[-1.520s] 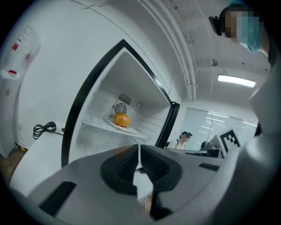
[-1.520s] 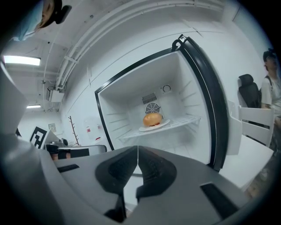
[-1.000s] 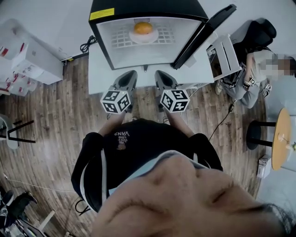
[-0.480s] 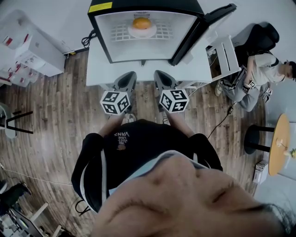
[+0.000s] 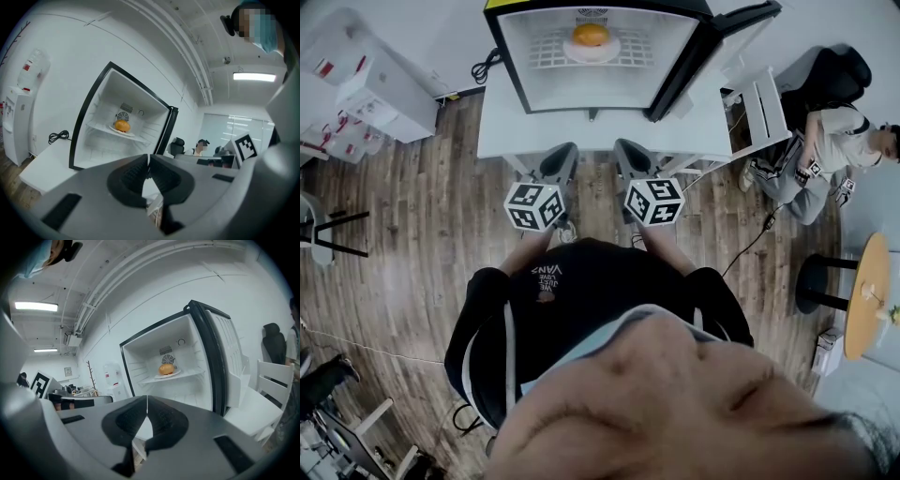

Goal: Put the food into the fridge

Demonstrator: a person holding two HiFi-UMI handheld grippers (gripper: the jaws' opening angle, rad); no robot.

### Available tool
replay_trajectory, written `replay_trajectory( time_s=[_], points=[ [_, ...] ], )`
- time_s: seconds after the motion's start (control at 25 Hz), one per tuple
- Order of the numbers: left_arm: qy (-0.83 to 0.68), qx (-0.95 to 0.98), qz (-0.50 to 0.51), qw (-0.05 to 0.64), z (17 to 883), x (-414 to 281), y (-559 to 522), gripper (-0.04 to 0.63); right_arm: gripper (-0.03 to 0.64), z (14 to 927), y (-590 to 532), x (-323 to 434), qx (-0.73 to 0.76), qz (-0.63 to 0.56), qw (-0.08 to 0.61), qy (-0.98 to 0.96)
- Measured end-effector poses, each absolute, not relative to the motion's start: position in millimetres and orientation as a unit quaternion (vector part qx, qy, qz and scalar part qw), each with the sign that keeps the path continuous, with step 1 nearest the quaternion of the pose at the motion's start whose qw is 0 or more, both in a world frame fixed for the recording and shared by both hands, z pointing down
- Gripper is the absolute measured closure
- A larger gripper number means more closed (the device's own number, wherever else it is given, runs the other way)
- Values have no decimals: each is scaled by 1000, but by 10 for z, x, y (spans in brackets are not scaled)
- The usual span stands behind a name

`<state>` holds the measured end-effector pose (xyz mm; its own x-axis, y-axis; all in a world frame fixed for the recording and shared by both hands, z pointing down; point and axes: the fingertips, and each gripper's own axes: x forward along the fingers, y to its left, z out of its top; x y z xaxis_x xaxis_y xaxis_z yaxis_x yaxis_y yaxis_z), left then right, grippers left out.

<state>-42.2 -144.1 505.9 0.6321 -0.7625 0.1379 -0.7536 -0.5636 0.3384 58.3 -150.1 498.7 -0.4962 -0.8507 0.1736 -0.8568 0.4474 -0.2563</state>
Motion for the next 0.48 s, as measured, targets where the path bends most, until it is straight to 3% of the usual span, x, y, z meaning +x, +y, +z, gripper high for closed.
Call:
replay_trajectory(
  time_s=[0.48],
  points=[
    [-441,879,-14,180,5056,-444,-1178,568,600,5004,-1276,589,494,154,10,-856]
  ],
)
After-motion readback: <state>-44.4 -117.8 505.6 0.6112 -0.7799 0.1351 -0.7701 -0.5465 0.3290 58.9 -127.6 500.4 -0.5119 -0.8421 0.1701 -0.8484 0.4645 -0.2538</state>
